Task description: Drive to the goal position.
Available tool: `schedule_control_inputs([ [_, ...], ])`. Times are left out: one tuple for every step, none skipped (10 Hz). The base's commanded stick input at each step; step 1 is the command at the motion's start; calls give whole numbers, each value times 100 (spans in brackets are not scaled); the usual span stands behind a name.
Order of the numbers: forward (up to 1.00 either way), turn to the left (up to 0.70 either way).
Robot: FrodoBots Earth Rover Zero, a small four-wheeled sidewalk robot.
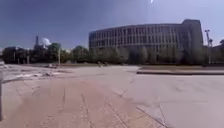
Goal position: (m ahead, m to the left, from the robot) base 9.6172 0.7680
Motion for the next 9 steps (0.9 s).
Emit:
schedule_control_inputs([
  [85, 0],
  [85, 0],
  [85, 0],
  [85, 0],
  [85, 0],
  [85, 0],
  [85, 0],
  [85, 0],
  [85, 0],
])
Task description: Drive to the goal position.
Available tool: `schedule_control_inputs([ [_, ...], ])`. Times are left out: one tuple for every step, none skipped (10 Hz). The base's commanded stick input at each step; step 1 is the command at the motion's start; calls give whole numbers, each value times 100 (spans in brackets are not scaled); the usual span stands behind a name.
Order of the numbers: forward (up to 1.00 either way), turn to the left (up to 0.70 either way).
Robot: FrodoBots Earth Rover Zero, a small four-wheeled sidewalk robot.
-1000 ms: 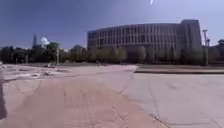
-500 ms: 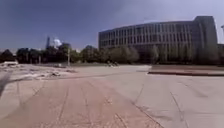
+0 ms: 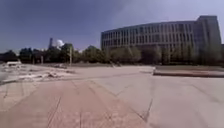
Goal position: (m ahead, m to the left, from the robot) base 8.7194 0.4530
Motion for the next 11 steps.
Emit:
schedule_control_inputs([
  [85, 0],
  [85, 0],
  [85, 0],
  [85, 0],
  [85, 0],
  [85, 0],
  [85, 0],
  [85, 0],
  [85, 0],
  [85, 0],
  [85, 0],
])
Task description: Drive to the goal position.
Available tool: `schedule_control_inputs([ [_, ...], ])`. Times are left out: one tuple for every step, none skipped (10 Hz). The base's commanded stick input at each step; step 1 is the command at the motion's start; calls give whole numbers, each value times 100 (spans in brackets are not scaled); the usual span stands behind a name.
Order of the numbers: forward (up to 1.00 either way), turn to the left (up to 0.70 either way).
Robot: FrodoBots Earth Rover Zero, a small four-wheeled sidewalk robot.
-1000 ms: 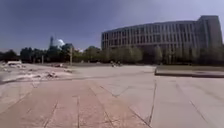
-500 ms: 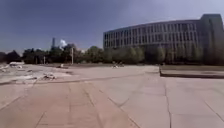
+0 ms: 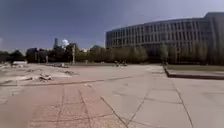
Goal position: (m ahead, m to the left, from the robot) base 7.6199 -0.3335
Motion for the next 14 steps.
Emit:
schedule_control_inputs([
  [85, 0],
  [85, 0],
  [85, 0],
  [85, 1],
  [85, 2],
  [85, 1],
  [85, 0],
  [85, 0],
  [85, 0],
  [85, 0],
  [85, 0],
  [85, 0],
  [85, 0],
  [85, 0],
])
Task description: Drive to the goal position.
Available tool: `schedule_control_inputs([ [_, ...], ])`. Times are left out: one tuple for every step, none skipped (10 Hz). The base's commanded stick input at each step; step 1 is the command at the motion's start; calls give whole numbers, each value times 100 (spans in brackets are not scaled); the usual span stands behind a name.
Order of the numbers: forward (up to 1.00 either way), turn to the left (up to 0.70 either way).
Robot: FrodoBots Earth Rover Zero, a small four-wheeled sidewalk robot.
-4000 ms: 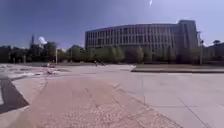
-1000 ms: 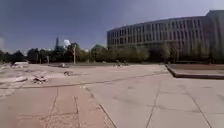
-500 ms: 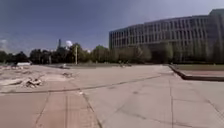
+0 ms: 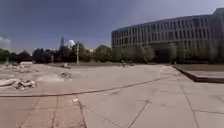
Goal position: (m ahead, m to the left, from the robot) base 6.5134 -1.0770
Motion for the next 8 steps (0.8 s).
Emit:
schedule_control_inputs([
  [85, 0],
  [85, 0],
  [85, 0],
  [85, 0],
  [85, 0],
  [85, 0],
  [85, 0],
  [85, 0],
])
